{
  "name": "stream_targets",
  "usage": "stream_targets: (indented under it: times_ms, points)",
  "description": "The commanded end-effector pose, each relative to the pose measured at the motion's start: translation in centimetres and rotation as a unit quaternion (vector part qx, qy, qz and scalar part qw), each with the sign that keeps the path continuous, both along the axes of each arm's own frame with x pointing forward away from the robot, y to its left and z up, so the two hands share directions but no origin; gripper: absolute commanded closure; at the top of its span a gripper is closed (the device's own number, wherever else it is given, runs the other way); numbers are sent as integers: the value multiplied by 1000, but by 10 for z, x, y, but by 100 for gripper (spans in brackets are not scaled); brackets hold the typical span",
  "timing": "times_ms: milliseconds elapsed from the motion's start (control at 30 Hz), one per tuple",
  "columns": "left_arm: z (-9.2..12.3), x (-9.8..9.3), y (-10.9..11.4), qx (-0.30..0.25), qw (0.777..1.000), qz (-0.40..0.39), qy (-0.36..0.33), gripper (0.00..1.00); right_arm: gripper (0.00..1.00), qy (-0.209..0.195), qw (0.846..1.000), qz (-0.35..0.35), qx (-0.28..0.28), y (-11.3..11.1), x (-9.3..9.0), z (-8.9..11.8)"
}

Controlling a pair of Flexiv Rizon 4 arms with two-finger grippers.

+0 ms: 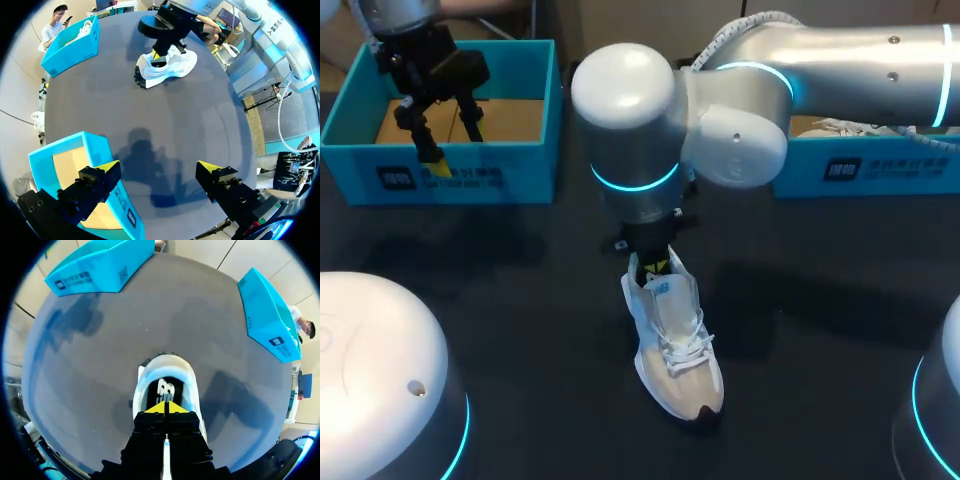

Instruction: Take the shoe out of the shoebox, open the shoe tongue, remove and reinsert the insole, then place the shoe into the shoebox

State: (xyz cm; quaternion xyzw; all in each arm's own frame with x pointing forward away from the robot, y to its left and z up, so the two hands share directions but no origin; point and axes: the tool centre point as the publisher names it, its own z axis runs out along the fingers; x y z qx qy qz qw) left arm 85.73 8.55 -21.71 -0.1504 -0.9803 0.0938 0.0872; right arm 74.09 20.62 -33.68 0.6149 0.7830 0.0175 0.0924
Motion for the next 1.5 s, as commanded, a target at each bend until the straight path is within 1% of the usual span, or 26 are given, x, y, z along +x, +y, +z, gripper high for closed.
stream_targets:
  times_ms: [33,167,367,533,633,767,867,900,1033,1067,1167,1200,1233,1267,1400,1500]
  points:
    - [0,-1,1,1,1000,0,-1,0,100,-12,1000,-2,2,-2,-12,9]
    - [0,-1,1,1,1000,0,-1,0,100,-19,1000,-4,0,-1,-20,16]
    - [0,-1,1,1,1000,0,-1,0,100,-6,1000,-10,4,-5,-25,15]
    - [0,-1,1,1,1000,0,-1,0,100,2,1000,-11,14,-7,-43,32]
    - [0,-1,1,1,1000,0,-1,0,100,0,1000,-9,15,-9,-56,37]
    - [0,-1,1,1,1000,0,-1,0,100,-1,1000,-19,11,-13,-69,38]
    - [0,-1,1,1,1000,0,-1,0,100,3,1000,-11,13,-14,-80,38]
    - [0,-1,1,1,1000,0,-1,0,92,4,1000,-10,13,-13,-82,39]
    - [0,-1,1,1,1000,0,-1,0,93,2,1000,-7,20,-13,-96,41]
    - [0,-1,1,1,1000,0,-1,0,95,2,1000,-8,21,-14,-99,41]
    - [0,-1,1,1,1000,0,-1,0,96,4,1000,-11,23,-15,-104,42]
    - [0,-1,1,1,1000,0,-1,0,93,6,1000,-12,21,-15,-105,43]
    - [0,-1,1,1,1000,0,-1,0,83,7,1000,-11,21,-15,-106,43]
    - [0,-1,1,1,1000,0,-1,0,76,9,1000,-10,19,-15,-107,43]
    - [0,-1,1,1,1000,0,-1,0,64,13,1000,-9,16,-17,-111,42]
    - [0,-1,1,1,1000,0,-1,0,57,13,1000,-9,13,-19,-114,43]
